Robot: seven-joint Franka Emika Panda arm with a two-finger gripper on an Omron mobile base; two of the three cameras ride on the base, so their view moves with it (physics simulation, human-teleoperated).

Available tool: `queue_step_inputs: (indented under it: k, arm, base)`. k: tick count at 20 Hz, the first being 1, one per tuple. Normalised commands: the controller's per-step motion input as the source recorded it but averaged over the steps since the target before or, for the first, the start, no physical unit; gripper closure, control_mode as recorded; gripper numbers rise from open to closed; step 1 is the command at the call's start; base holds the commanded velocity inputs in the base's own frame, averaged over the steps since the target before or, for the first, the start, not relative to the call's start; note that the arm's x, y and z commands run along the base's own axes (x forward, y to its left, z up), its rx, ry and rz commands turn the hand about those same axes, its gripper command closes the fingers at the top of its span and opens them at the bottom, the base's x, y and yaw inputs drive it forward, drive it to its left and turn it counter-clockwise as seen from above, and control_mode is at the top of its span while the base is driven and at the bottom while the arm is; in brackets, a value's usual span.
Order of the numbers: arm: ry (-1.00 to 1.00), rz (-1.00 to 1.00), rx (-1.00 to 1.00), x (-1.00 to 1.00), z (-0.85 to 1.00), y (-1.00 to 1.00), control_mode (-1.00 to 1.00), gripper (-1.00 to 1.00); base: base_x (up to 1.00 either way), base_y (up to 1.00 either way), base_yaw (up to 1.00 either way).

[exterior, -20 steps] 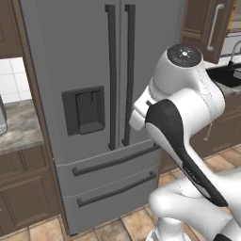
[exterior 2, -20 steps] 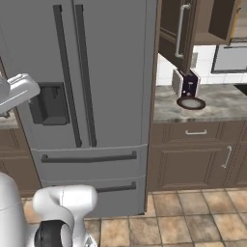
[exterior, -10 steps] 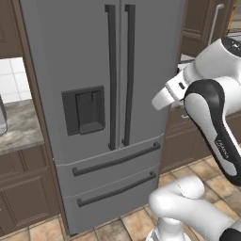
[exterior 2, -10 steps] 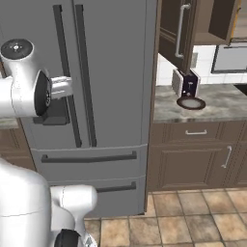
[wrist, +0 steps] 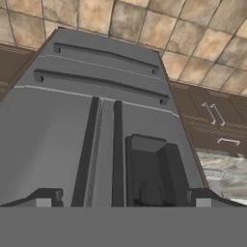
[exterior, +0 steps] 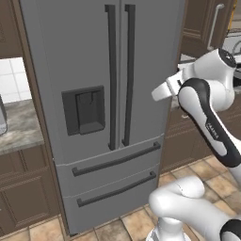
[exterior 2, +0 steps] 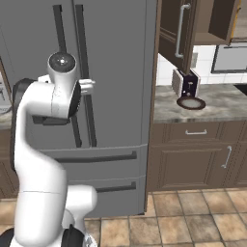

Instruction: Move the hot dog bun to the plate on the dining table and place the condiment next to that plate. Then navigate to the fridge and take the sausage and place it on the plate as well.

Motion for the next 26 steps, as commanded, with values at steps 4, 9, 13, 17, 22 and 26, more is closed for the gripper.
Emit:
queue_step_inputs:
  k: [4, 9, 13, 17, 22, 26]
  arm:
    - [0.00, -0.03, 0.04, 0.66, -0.05, 0.17, -1.00, -1.00]
    - [0.00, -0.02, 0.02, 0.54, -0.21, 0.16, -1.00, -1.00]
    - [0.00, -0.02, 0.02, 0.65, -0.16, 0.00, -1.00, -1.00]
    - [0.00, -0.01, 0.00, 0.65, -0.22, 0.00, -1.00, -1.00]
    - [0.00, -0.01, 0.00, 0.65, -0.30, 0.04, -1.00, -1.00]
    - [0.00, -0.01, 0.00, 0.61, -0.29, 0.08, -1.00, -1.00]
  base:
    - [0.00, 0.00, 0.00]
    - [0.00, 0.00, 0.00]
    - [0.00, 0.00, 0.00]
    - [0.00, 0.00, 0.00]
    - [0.00, 0.00, 0.00]
    - [0.00, 0.00, 0.00]
